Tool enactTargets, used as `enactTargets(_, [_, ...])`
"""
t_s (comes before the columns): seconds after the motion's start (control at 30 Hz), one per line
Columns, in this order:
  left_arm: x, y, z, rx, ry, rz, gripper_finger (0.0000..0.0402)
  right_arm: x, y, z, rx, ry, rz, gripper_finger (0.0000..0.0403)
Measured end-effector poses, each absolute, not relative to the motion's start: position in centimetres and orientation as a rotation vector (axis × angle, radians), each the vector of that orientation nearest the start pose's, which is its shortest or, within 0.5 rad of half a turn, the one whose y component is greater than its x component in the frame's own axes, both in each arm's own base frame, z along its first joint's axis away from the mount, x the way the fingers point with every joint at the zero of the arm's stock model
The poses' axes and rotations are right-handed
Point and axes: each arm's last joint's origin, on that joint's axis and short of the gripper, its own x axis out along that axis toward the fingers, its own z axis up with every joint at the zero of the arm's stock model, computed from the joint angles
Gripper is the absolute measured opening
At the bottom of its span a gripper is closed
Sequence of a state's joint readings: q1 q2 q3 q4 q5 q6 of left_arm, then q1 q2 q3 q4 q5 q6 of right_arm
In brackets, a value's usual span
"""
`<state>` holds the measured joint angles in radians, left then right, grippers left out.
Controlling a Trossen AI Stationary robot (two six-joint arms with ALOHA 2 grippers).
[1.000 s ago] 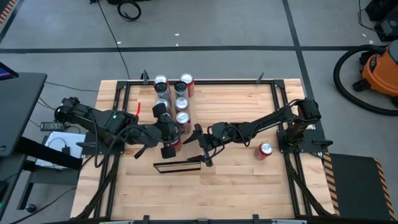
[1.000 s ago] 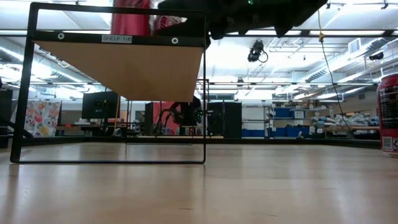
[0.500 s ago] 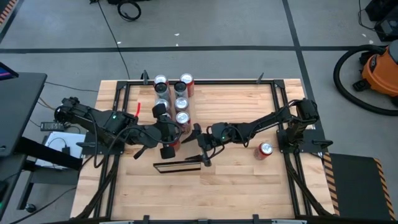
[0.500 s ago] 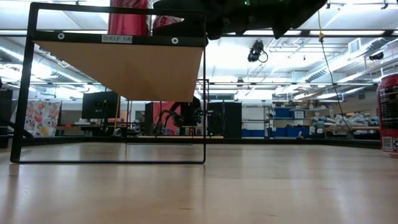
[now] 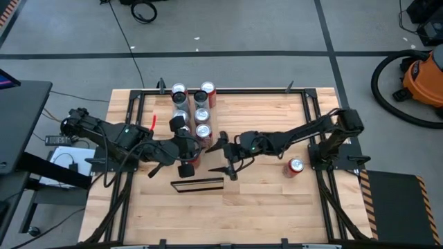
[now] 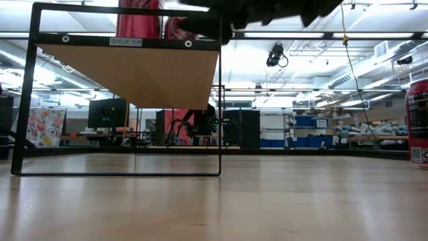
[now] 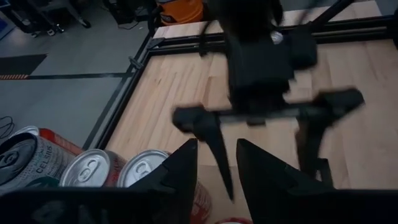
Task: Place canned beverage on shelf
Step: Put the left red and black soda can on the shelf, then align the red and black soda can with the other red and black soda can on the shelf
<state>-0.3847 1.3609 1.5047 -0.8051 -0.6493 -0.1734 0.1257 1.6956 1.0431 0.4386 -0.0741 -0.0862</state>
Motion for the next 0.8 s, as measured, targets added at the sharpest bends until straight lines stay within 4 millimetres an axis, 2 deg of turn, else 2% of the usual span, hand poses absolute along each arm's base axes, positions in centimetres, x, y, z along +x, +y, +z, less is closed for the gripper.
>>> enactTargets(0.23, [25.5, -9.1, 40.0, 0.170, 0.552, 0.280, 0.0121, 34.0, 4.6, 27.5, -0.118, 0.339, 0.218, 0.0346])
enactTargets(0.33, [25.5, -9.1, 40.0, 0.169, 0.551, 0.280, 0.0121, 32.0, 4.6, 28.0, -0.142, 0.451, 0.234, 0.0346])
enactTargets(0.6, [25.5, -9.1, 40.0, 0.172, 0.551, 0.280, 0.0121, 27.0, 5.8, 27.8, -0.270, 0.791, 0.183, 0.0346])
enactTargets(0.8, [25.6, -8.9, 40.0, 0.198, 0.556, 0.278, 0.0121, 23.8, 6.5, 27.4, -0.142, 1.010, 0.062, 0.0346])
